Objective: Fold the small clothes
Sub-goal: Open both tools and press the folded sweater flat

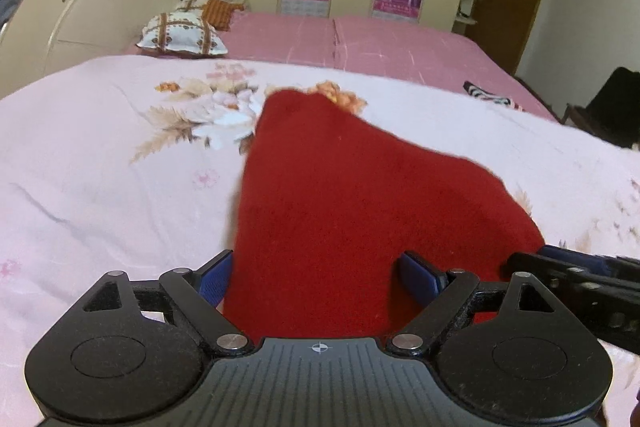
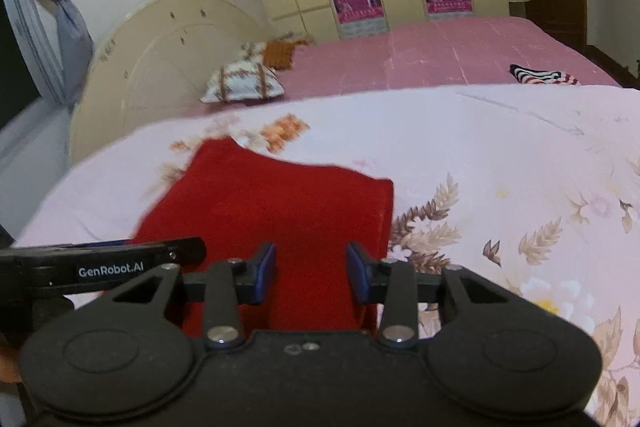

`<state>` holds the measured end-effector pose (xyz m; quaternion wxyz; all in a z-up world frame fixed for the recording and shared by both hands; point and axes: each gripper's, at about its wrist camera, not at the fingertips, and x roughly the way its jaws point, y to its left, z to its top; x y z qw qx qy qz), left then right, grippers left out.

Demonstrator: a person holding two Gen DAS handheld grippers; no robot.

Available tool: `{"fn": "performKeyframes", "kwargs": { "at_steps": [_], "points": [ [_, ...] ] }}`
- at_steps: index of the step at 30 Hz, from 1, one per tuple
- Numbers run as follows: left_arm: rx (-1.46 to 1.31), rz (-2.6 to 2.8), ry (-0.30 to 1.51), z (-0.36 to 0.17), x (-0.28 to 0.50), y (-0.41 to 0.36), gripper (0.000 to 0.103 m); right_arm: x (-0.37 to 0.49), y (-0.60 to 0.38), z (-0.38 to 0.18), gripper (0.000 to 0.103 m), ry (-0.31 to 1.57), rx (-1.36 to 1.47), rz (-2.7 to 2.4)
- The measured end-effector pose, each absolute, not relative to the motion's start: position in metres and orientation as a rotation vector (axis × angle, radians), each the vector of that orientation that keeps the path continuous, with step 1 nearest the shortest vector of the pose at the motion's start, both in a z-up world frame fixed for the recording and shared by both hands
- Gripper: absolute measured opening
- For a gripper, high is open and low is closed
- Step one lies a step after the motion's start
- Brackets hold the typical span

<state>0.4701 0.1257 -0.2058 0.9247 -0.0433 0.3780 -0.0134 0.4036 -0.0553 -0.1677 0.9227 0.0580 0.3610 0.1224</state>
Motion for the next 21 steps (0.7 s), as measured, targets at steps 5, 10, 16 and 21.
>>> {"fn": "performKeyframes", "kwargs": {
  "at_steps": [5, 10, 16, 21],
  "points": [
    [-0.132, -0.012, 0.790, -0.213, 0.475, 0.128, 0.096, 0.407, -0.052, -0.181, 0.038, 0.752, 0.084, 0.232],
    [-0.099, -0.009, 0.787, -0.208, 0.470, 0.125, 0.098, 0.404, -0.053, -0.174, 0.040, 0.763, 0.100, 0.232],
    [-0.074, -0.012, 0.785, -0.199, 0.452, 0.124, 0.103, 0.384, -0.054, -0.158, 0.046, 0.735, 0.135, 0.205],
    [-0.066, -0.013, 0.808, -0.193, 0.425, 0.124, 0.103, 0.349, -0.054, -0.149, 0.050, 0.705, 0.124, 0.192]
  ]
}}
